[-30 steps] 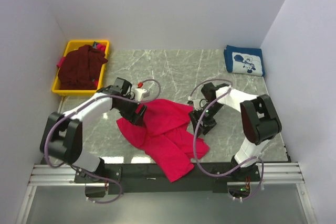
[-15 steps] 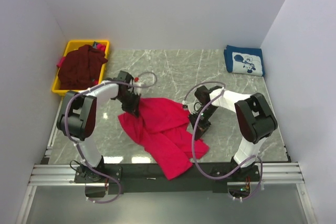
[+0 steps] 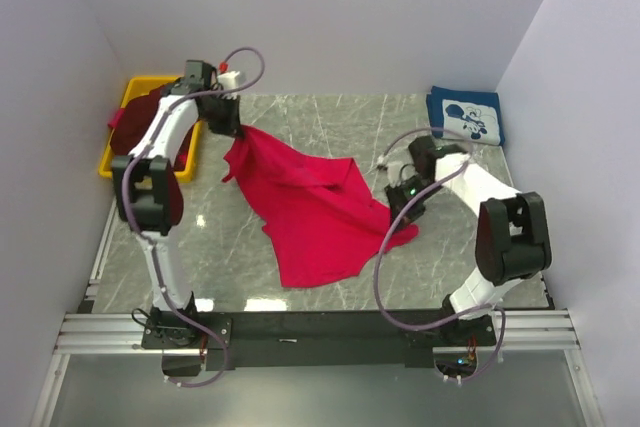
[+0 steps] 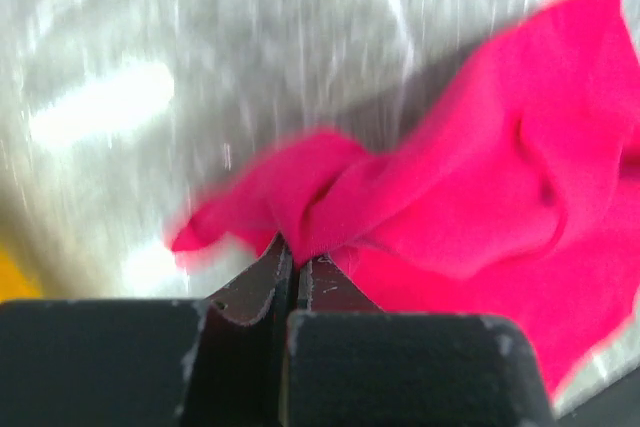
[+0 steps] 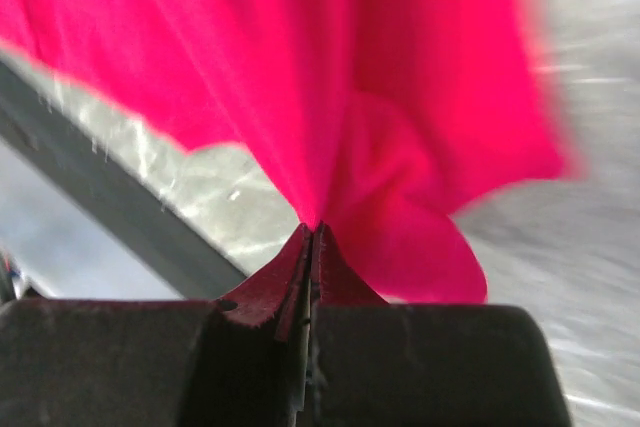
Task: Fold and stack the t-shirts
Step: Flatten the tshirt out
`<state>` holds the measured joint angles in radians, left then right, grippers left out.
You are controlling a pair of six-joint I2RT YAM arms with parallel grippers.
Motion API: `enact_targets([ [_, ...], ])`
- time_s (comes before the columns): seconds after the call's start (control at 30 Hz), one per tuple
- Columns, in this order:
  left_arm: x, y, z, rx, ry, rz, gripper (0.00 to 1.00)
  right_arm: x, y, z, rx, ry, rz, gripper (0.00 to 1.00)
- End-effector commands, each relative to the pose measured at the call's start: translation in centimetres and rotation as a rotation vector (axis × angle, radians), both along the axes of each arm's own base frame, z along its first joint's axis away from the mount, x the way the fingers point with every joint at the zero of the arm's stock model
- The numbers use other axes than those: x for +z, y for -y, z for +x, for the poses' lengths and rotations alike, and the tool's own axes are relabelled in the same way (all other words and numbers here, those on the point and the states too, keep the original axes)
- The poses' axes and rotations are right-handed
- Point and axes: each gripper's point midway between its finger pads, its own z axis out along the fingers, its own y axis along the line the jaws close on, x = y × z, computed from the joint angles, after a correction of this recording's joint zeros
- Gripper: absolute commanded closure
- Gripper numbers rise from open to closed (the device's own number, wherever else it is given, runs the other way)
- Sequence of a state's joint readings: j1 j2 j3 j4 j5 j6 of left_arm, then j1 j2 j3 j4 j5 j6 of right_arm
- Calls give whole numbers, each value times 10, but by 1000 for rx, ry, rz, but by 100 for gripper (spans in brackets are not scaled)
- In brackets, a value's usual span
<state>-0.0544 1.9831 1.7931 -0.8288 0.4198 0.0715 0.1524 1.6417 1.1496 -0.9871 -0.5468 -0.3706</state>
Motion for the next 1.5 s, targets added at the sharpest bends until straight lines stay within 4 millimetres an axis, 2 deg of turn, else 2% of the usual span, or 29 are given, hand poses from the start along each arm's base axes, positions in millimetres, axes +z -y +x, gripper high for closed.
enact_targets([
  [0.0,-6,37,23,-88,0,14,100,-5,-25,-54,171,-60,18,100],
  [0.03,-1,49,43,-101,38,13,100,-4,-36,-63,216,-58,40,100],
  [0.1,6,79,57,-135,75,-2,100,9,-69,-90,384,-35,106,100],
  [0.13,18,94,74,-147,132,-21,100,17,-83,-100,444,-27,166,100],
  [0.17,27,110,77,-175,151,-66,100,36,-106,-120,532,-18,272,100],
  [0.23,58,142,83,-226,232,-151,91,63,-127,-137,635,21,382,100],
  [0.27,70,151,79,-230,235,-204,59,77,-134,-143,667,55,416,98],
  [0.3,65,157,69,-254,204,-231,39,93,-141,-140,689,103,433,93],
  [0.33,89,155,64,-259,262,-239,24,102,-142,-134,666,128,437,79],
  [0.37,92,149,59,-266,276,-221,3,114,-138,-123,636,181,444,72],
  [0.4,65,136,48,-236,206,-195,1,125,-130,-95,547,254,450,65],
  [0.43,88,126,36,-230,242,-197,1,130,-124,-79,476,287,445,61],
  [0.47,87,117,29,-236,245,-192,1,129,-119,-63,429,329,417,58],
  [0.5,83,97,24,-198,223,-196,2,119,-110,-32,364,417,304,58],
  [0.57,67,75,-8,-159,145,-189,5,97,-102,-1,266,424,178,59],
  [0.6,46,64,-24,-138,84,-164,7,94,-100,21,220,473,117,59],
  [0.63,54,55,-35,-134,104,-126,8,89,-101,30,191,464,89,58],
  [0.67,44,45,-44,-137,93,-63,9,69,-102,39,176,417,38,58],
  [0.7,22,39,-67,-136,16,-36,10,71,-108,52,162,427,26,58],
  [0.73,22,35,-80,-138,6,-20,10,65,-110,58,146,408,3,58],
  [0.77,12,31,-93,-148,-27,4,10,48,-118,62,151,362,-21,57],
  [0.8,-11,26,-117,-148,-114,19,10,50,-125,69,148,365,-19,56],
  [0.87,-24,21,-140,-156,-166,48,4,31,-139,70,163,327,-51,50],
  [0.9,-41,18,-160,-160,-234,69,1,31,-147,74,168,332,-47,49],
  [0.97,-53,15,-175,-162,-284,86,1,20,-158,78,165,305,-37,48],
  [1.13,-83,23,-207,-206,-394,122,1,-17,-152,94,121,254,-150,47],
  [1.3,-100,45,-228,-261,-473,112,6,-40,-129,93,139,241,-265,52],
  [1.4,-113,52,-235,-278,-533,104,14,-49,-91,92,118,210,-326,69],
  [1.47,-119,51,-236,-281,-558,111,26,-53,-52,95,69,182,-364,84],
])
